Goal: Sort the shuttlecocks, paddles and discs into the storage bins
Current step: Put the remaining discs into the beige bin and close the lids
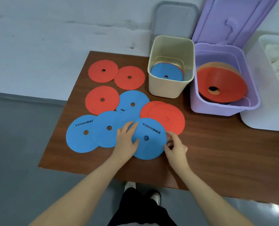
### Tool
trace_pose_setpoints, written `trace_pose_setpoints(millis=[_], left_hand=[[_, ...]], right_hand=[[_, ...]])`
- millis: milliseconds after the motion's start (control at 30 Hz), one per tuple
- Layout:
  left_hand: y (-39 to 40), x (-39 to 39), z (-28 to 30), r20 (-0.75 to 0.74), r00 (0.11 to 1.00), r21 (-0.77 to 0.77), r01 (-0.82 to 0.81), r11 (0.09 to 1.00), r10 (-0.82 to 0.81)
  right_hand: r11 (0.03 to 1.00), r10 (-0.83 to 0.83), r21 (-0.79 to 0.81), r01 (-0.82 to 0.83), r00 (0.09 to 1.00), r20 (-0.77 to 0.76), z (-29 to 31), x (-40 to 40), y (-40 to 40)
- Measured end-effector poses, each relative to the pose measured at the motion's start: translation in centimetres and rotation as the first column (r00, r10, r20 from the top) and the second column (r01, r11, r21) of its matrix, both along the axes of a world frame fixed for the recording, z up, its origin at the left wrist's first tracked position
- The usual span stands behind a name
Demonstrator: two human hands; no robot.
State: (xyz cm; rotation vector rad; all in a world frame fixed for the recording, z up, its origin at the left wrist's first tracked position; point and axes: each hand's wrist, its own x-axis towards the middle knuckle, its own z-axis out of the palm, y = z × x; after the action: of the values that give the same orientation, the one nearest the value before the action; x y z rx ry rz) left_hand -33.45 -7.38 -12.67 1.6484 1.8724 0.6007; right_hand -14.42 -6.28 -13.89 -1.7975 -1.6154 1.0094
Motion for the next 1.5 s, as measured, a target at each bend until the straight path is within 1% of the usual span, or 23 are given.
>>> trace_pose_setpoints(millis=[67, 133, 200, 233, 300, 367, 433, 500, 567, 667, 767, 900, 967, 1000, 1100, 1200, 1300, 1433, 1500], left_hand=[[1.9, 0.9, 0.8, 0.041, 0.999, 0.038, 0.027, 0.999, -0.028], [3.9, 1.9, 1.4, 0.120, 0.992, 0.037, 0.043, 0.998, -0.048], [5.8, 2.7, 1.6, 0.155, 0.986, -0.015, 0.065, 0.998, -0.062], [6.6, 3.0, 1.5, 0.119, 0.990, -0.064, 0.084, 0.994, -0.076], [7.9, 3.1, 1.0, -0.036, 0.994, -0.185, 0.091, 0.978, -0.099], [8.7, 2.8, 0.4, -0.149, 0.982, -0.273, 0.071, 0.959, -0.115], [9.0, 2.5, 0.0, -0.173, 0.975, -0.328, 0.074, 0.942, -0.137], [8.9, 2.4, -0.3, -0.156, 0.975, -0.362, 0.096, 0.927, -0.161], [8.6, 2.4, -0.5, -0.156, 0.973, -0.350, 0.109, 0.931, -0.172], [8.3, 2.1, -0.3, -0.121, 0.981, -0.317, 0.109, 0.942, -0.154], [7.9, 1.5, -0.1, -0.011, 0.993, -0.298, 0.111, 0.948, -0.120], [7.4, 0.9, 0.1, 0.180, 0.981, -0.212, 0.112, 0.971, -0.074], [7.3, 0.9, 0.2, 0.247, 0.968, -0.185, 0.099, 0.978, -0.052], [7.3, 1.0, 0.3, 0.251, 0.967, -0.175, 0.091, 0.980, -0.044], [6.9, 1.0, 0.1, 0.201, 0.979, -0.153, 0.076, 0.985, -0.044], [6.7, 1.0, 0.2, 0.202, 0.978, -0.155, 0.081, 0.985, -0.049], [6.5, 1.0, 0.6, 0.229, 0.972, -0.138, 0.080, 0.987, -0.047], [6.4, 0.8, 1.6, 0.273, 0.962, -0.062, 0.036, 0.997, -0.017], [6.3, 0.4, 2.3, 0.305, 0.952, -0.013, 0.002, 1.000, 0.002]], right_hand=[[0.998, -0.052, 0.029, 0.052, 0.999, -0.017, 0.8, 0.7, 1.4], [0.996, -0.083, 0.042, 0.083, 0.997, -0.001, 1.7, 1.5, 3.3], [0.996, -0.084, -0.001, 0.085, 0.990, 0.110, 1.9, 2.0, 5.3], [0.994, -0.080, -0.056, 0.093, 0.977, 0.196, 1.7, 2.3, 6.2], [0.973, -0.071, -0.185, 0.139, 0.939, 0.337, 1.3, 2.7, 7.1], [0.948, -0.079, -0.254, 0.191, 0.916, 0.394, 0.8, 2.8, 7.2], [0.945, -0.070, -0.264, 0.194, 0.906, 0.416, 0.3, 2.6, 6.9], [0.939, -0.085, -0.277, 0.202, 0.920, 0.383, 0.0, 2.4, 7.0], [0.925, -0.134, -0.303, 0.228, 0.944, 0.301, 0.1, 1.9, 7.3], [0.931, -0.104, -0.313, 0.186, 0.960, 0.262, 0.2, 0.4, 7.7], [0.926, -0.150, -0.315, 0.209, 0.968, 0.202, 0.1, -1.2, 8.0], [0.907, -0.237, -0.324, 0.270, 0.962, 0.139, 0.2, -1.4, 8.2], [0.915, -0.265, -0.288, 0.282, 0.959, 0.098, 0.1, -1.2, 7.8], [0.925, -0.264, -0.264, 0.273, 0.962, 0.071, -0.1, -1.1, 7.5], [0.953, -0.224, -0.208, 0.220, 0.974, 0.001, -0.3, -0.7, 6.6], [0.963, -0.213, -0.169, 0.212, 0.977, 0.013, 0.0, -0.5, 5.8], [0.969, -0.225, -0.096, 0.227, 0.974, 0.025, 0.7, -0.6, 5.0], [0.981, -0.194, 0.007, 0.194, 0.981, 0.012, 2.1, -0.7, 4.2], [0.982, -0.176, 0.081, 0.172, 0.983, 0.046, 3.1, -0.7, 4.0]])
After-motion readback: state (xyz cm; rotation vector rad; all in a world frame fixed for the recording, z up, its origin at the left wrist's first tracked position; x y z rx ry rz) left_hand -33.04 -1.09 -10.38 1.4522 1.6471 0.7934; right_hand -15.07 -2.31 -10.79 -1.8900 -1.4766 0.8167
